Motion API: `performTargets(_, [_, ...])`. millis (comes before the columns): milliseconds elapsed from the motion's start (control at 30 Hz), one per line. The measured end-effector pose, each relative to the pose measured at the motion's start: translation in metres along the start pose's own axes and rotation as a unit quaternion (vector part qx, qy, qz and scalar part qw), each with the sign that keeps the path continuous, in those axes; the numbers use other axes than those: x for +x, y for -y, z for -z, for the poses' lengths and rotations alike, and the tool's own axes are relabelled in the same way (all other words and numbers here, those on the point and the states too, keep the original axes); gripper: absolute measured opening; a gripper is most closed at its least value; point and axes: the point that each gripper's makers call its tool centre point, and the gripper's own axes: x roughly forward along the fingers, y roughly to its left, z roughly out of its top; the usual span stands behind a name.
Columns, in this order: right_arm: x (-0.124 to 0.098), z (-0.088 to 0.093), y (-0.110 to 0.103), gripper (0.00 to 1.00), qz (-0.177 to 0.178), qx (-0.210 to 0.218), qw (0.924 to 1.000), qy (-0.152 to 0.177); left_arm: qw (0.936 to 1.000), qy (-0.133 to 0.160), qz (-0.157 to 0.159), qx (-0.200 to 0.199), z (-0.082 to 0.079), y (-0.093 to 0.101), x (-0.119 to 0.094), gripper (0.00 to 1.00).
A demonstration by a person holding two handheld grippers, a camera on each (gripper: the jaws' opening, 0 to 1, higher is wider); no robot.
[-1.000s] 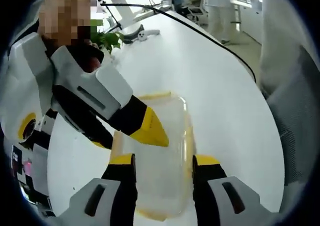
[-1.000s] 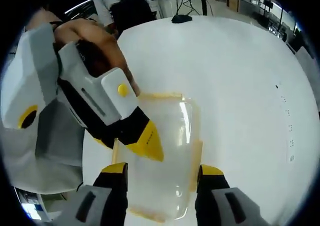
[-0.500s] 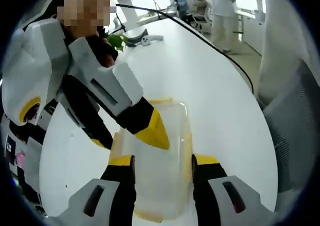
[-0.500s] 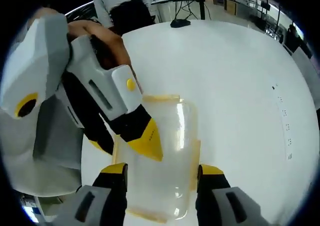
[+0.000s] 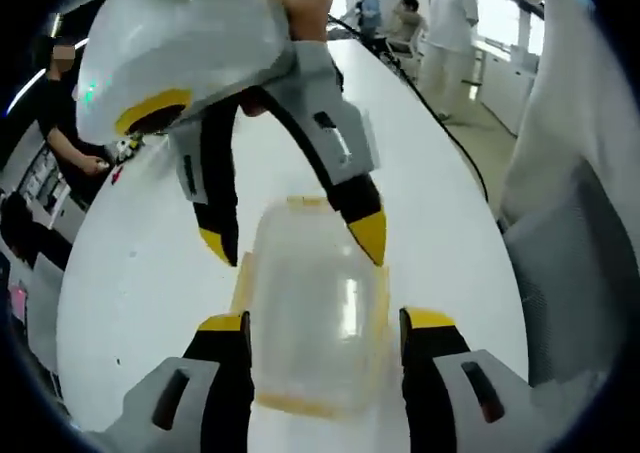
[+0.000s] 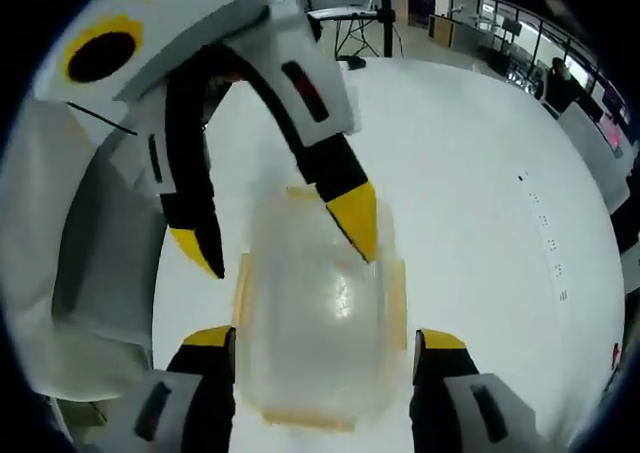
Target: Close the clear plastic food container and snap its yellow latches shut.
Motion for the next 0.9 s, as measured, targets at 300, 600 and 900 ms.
performTargets(300, [-0.007,0.011,-0.008,0.93,0.013,0.017,0.9998,-0.003,0.9992,-0.019,0.029,-0.022,0.009,-0.011,0.004,0.89])
performTargets(600, [0.008,0.032,-0.003,0.99,0.043,0.008,0.9985,-0.034,0.9943,-0.099,0.035,0.022,0.049,-0.011,0.025,0.96])
performTargets(900, [0.020,0.033,-0.006,0.78,0.049,-0.019,0.9972,-0.053,0.9916,-0.116,0.025,0.052,0.052,-0.010,0.032,0.82])
